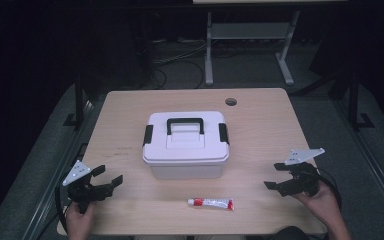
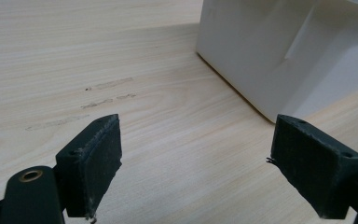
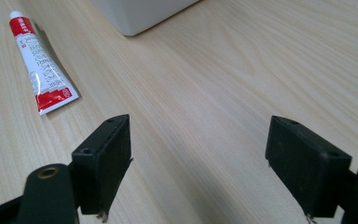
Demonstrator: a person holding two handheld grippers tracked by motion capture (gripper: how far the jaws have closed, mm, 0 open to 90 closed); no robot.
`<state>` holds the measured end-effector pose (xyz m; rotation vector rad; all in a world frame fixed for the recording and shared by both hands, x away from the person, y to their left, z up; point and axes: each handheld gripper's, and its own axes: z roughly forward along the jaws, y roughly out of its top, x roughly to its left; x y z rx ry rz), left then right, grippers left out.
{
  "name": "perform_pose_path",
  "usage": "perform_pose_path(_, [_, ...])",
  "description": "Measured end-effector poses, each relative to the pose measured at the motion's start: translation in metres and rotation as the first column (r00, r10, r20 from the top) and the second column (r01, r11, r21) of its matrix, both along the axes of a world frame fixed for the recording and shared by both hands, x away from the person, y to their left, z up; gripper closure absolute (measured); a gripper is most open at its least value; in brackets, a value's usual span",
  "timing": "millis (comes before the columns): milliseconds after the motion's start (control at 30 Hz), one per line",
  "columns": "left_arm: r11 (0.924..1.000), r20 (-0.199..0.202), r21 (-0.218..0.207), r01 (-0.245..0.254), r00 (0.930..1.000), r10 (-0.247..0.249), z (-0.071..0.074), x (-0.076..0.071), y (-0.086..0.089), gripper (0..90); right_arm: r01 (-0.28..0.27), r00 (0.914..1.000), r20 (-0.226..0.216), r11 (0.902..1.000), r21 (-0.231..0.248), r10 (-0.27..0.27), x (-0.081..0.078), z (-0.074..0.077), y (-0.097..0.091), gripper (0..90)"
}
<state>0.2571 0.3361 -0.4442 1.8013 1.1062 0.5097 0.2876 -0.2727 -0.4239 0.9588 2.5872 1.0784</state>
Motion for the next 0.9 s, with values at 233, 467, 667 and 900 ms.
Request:
perform_pose_path(233, [1.0000, -0.004, -0.006, 0.000, 1.0000, 0.000, 0.000, -0.001, -0.001, 15.5, -0.046, 0.9989, -0.007, 0.9989, -0.004, 0.046, 0.012, 0.017, 0.000, 20.5])
perform_pose_path(467, [1.0000, 0.000, -0.008, -0.003, 1.0000, 0.003, -0.001, 0.000, 0.000, 15.5, -0.108, 0.9941, -0.012, 0.9936, -0.033, 0.108, 0.029, 0.042, 0.011, 19.9])
perform_pose_path(667, [0.9999, 0.002, -0.013, -0.005, 1.0000, 0.005, 0.000, -0.001, 0.000, 15.5, -0.178, 0.9838, -0.034, 0.9825, -0.055, 0.176, 0.047, 0.061, 0.030, 19.3])
perform_pose_path(900, [1.0000, 0.000, -0.006, -0.001, 1.0000, 0.001, 0.000, 0.001, 0.000, 15.5, -0.246, 0.9691, -0.036, 0.9666, -0.072, 0.244, 0.060, 0.078, 0.045, 18.7])
